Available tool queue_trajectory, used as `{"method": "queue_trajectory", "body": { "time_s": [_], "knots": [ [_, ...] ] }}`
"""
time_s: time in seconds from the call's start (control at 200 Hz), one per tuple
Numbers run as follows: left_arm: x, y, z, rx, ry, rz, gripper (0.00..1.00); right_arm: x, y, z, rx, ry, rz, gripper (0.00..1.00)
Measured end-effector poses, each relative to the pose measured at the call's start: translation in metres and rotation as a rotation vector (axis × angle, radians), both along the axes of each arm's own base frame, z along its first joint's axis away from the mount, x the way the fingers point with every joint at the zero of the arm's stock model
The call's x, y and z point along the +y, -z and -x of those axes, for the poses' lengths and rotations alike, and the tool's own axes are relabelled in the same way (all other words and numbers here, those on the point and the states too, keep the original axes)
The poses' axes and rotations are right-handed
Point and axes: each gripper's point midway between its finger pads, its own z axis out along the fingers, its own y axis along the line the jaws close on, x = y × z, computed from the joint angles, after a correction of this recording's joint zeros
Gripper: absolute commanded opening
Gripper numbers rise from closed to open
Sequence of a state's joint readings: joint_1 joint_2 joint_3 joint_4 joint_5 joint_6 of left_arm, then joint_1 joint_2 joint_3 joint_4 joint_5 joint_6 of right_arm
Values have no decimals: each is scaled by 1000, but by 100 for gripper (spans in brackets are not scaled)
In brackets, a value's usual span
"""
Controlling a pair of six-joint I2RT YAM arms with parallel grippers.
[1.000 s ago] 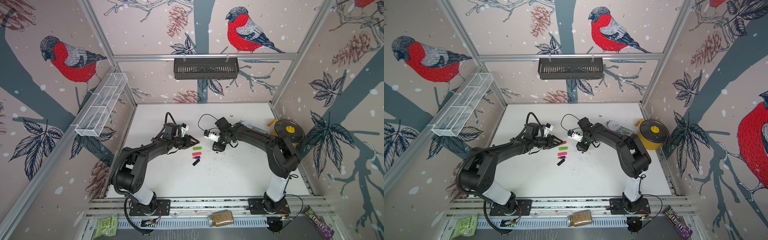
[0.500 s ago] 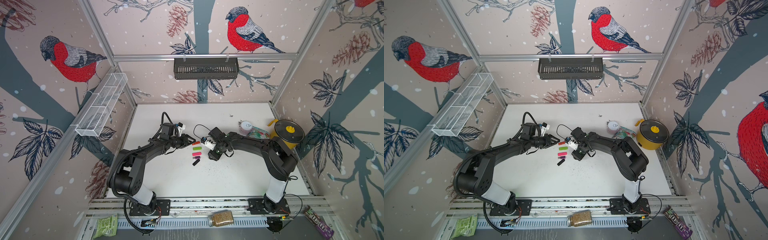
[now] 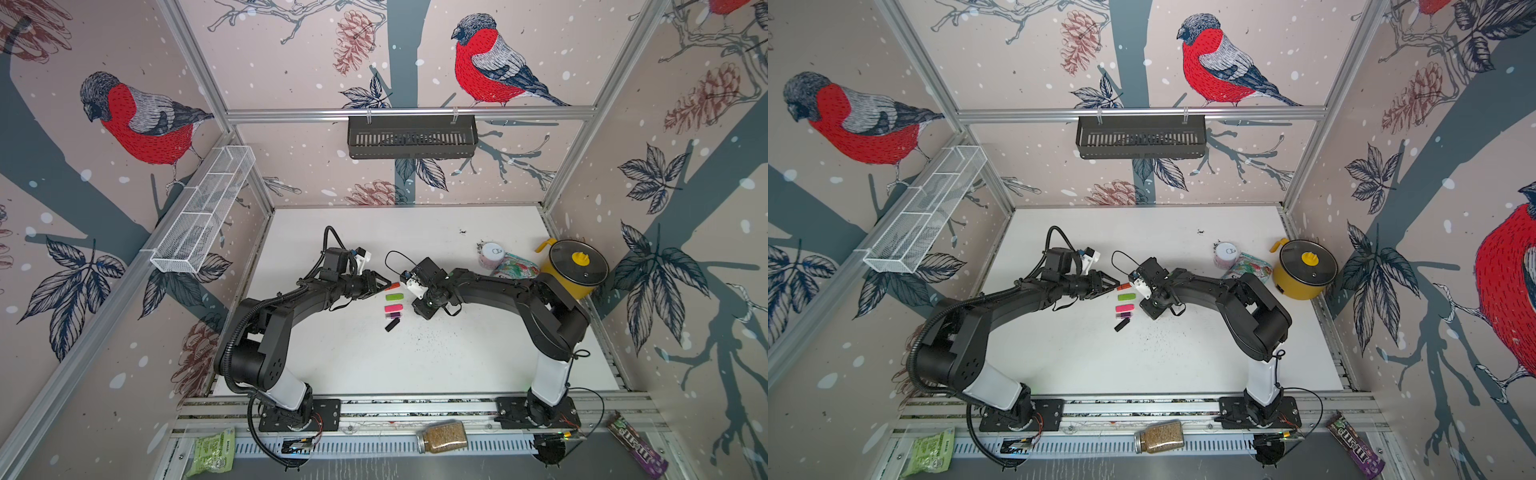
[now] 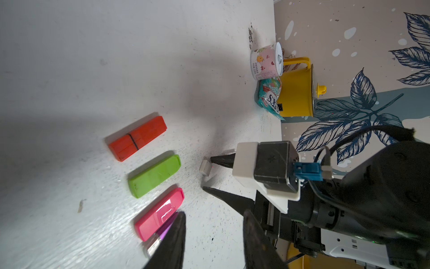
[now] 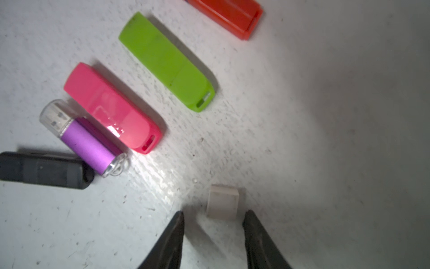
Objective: Close the usb drive cover
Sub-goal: Pick up the cover from the center of the board.
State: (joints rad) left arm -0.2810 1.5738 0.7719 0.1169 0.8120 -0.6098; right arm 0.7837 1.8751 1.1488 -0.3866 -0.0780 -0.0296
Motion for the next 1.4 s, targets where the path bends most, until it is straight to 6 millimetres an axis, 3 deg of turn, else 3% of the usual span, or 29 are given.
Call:
{"method": "queue_trajectory", "body": {
  "time_s": [0.26,0.68,1.401],
  "knots": [
    [0,0,-1,-3,0,2,41,4,1,-7,-20,5,-13,32],
    [-1,1,-1,1,0,3,41,3,1,-7,-21,5,-16,38],
    [-1,2,0,14,0,10,41,3,1,-6,-23,-6,-29,24]
  ]
}}
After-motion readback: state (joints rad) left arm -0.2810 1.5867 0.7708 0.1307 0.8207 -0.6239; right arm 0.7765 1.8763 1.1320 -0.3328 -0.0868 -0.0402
